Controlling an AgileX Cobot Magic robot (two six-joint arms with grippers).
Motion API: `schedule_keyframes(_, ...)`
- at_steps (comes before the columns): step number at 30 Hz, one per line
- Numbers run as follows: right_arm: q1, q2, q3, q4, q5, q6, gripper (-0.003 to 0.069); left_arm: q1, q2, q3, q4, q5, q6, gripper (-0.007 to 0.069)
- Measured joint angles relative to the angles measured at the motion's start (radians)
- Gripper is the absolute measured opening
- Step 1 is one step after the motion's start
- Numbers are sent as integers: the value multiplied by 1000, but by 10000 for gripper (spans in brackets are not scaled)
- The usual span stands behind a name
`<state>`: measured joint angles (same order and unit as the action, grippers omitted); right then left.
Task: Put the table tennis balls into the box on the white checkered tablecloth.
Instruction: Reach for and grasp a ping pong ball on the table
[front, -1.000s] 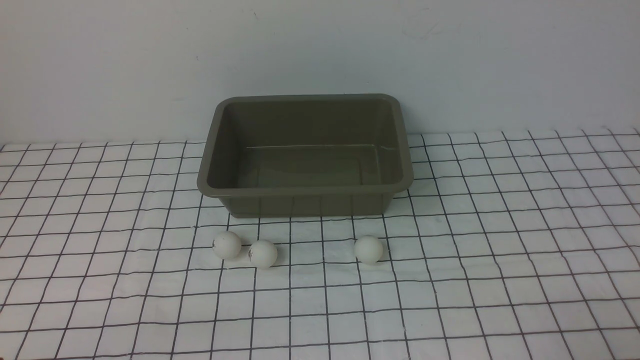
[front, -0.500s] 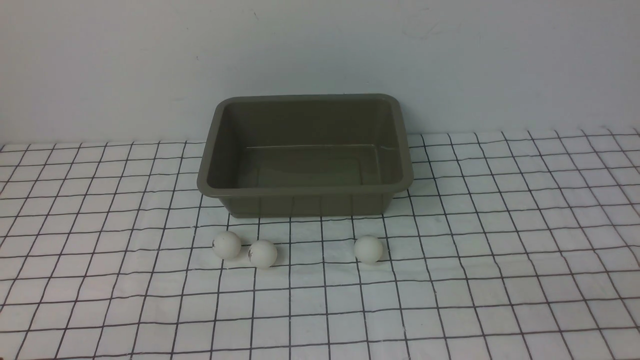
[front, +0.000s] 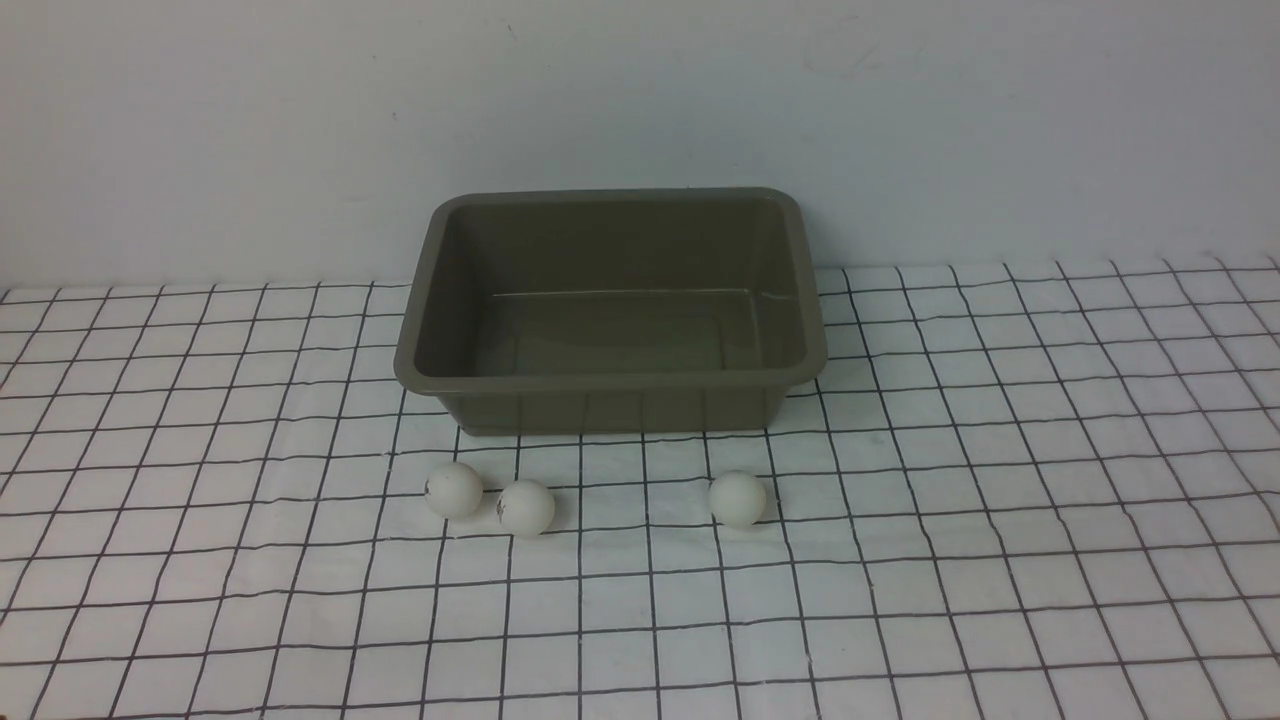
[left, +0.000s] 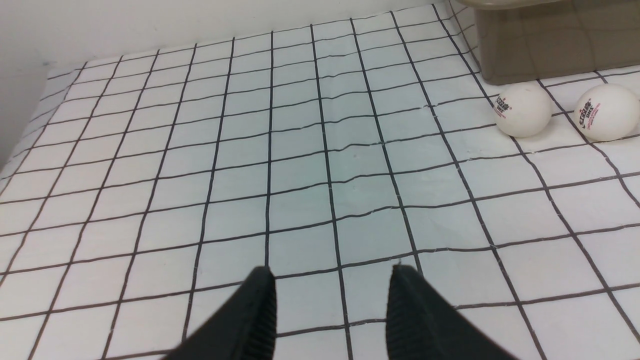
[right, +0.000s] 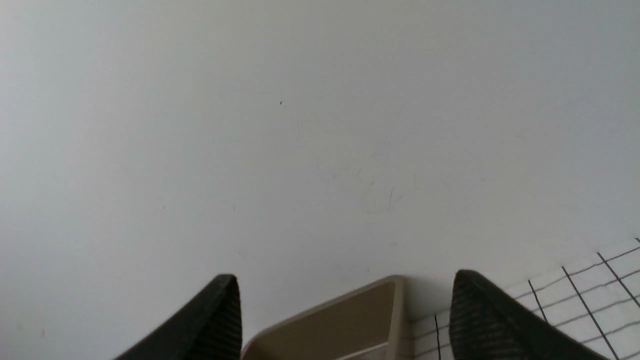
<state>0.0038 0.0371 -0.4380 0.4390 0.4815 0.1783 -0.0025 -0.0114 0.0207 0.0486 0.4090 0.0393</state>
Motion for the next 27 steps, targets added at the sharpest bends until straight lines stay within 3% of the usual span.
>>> schedule_keyframes(14,0,0,0,12,341,-270,503,0,0,2,55,-14,39,279)
schedule_keyframes(19,0,0,0,14,400,-360,503,0,0,7,53,-150,40,279)
schedule_keyframes(27,0,0,0,14,441,-380,503,0,0,7,-42,-399,-18,279)
